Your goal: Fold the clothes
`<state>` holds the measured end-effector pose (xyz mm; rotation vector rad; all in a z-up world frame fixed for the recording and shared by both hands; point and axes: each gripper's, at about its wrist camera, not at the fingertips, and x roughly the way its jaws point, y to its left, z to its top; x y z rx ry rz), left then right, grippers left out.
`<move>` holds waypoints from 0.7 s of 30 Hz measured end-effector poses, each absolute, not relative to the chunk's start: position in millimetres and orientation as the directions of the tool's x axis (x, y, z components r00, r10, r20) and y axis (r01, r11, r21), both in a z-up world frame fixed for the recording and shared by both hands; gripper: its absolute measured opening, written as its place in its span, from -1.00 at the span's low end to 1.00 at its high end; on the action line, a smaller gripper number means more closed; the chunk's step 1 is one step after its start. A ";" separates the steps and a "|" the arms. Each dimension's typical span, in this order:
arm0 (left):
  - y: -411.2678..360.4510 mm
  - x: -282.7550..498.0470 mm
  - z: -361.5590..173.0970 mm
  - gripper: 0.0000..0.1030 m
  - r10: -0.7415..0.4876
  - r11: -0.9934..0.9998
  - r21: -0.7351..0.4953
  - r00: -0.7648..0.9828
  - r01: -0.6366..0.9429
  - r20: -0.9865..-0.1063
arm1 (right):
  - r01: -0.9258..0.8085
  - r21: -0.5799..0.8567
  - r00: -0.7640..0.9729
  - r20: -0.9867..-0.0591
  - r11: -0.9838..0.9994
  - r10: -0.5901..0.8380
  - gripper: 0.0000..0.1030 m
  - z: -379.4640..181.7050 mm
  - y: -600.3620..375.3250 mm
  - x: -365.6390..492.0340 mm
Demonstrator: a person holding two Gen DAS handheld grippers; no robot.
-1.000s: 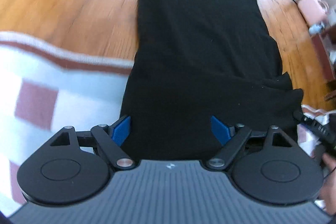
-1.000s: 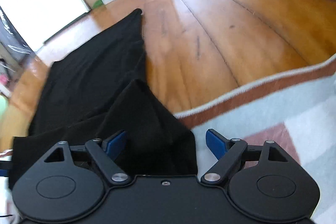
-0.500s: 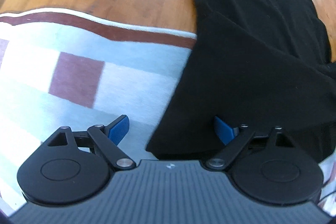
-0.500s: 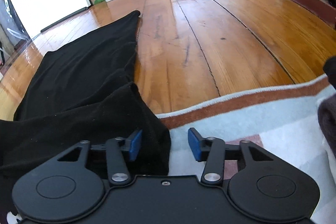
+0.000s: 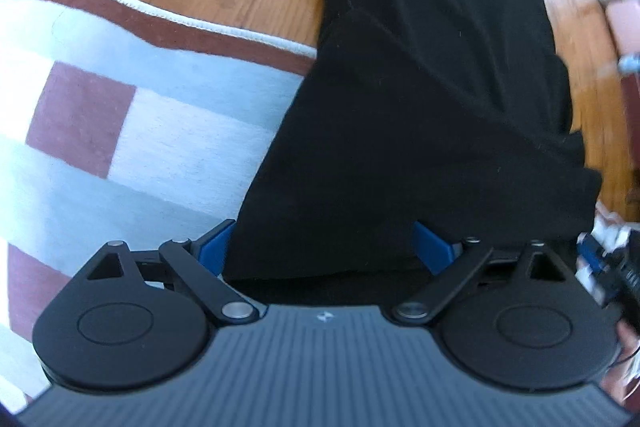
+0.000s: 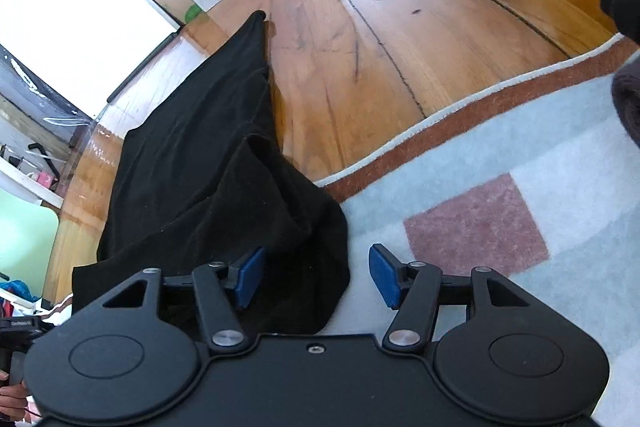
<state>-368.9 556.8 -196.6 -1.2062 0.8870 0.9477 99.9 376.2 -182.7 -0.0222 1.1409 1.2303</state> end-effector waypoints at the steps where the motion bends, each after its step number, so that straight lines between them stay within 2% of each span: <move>1: 558.6 -371.7 -195.0 0.81 0.119 0.087 -0.365 0.373 -0.927 -0.920 | -0.740 0.541 -0.109 -0.682 0.400 0.723 0.23 -180.9 376.7 99.8; 6: 560.5 -378.0 -163.0 0.55 0.253 0.130 -0.380 0.401 -0.916 -0.880 | -0.775 0.545 -0.166 -0.665 0.321 0.728 0.23 -155.9 397.6 97.1; 9: 578.7 -367.7 -133.4 0.59 0.299 0.225 -0.324 0.381 -0.919 -0.875 | -0.847 0.460 -0.187 -0.729 0.268 0.659 0.23 -127.3 446.0 92.4; 11: 588.8 -349.7 -112.6 0.62 0.372 0.285 -0.208 0.308 -0.936 -0.876 | -0.887 0.403 -0.194 -0.769 0.226 0.609 0.23 -108.1 478.3 89.4; 13: 617.1 -341.1 -95.9 0.62 0.458 0.262 -0.130 0.242 -0.956 -0.855 | -0.921 0.346 -0.195 -0.807 0.178 0.558 0.23 -89.0 510.6 86.3; 15: 646.5 -340.0 -83.4 0.67 0.522 0.227 -0.174 0.270 -0.958 -0.809 | -0.949 0.289 -0.190 -0.842 0.125 0.504 0.23 -69.9 542.9 83.2; 18: 699.3 -336.2 -73.9 0.71 0.518 0.241 -0.245 0.338 -0.939 -0.786 | -0.977 0.208 -0.173 -0.890 0.038 0.422 0.31 -41.3 591.3 78.6; 19: 717.6 -332.2 -73.5 0.71 0.513 0.250 -0.246 0.343 -0.937 -0.787 | -0.983 0.181 -0.164 -0.904 0.007 0.395 0.40 -31.7 607.5 77.1; 21: 756.6 -322.1 -73.4 0.71 0.525 0.270 -0.192 0.311 -0.944 -0.792 | -0.991 0.129 -0.134 -0.902 -0.041 0.410 0.40 -31.5 619.9 81.9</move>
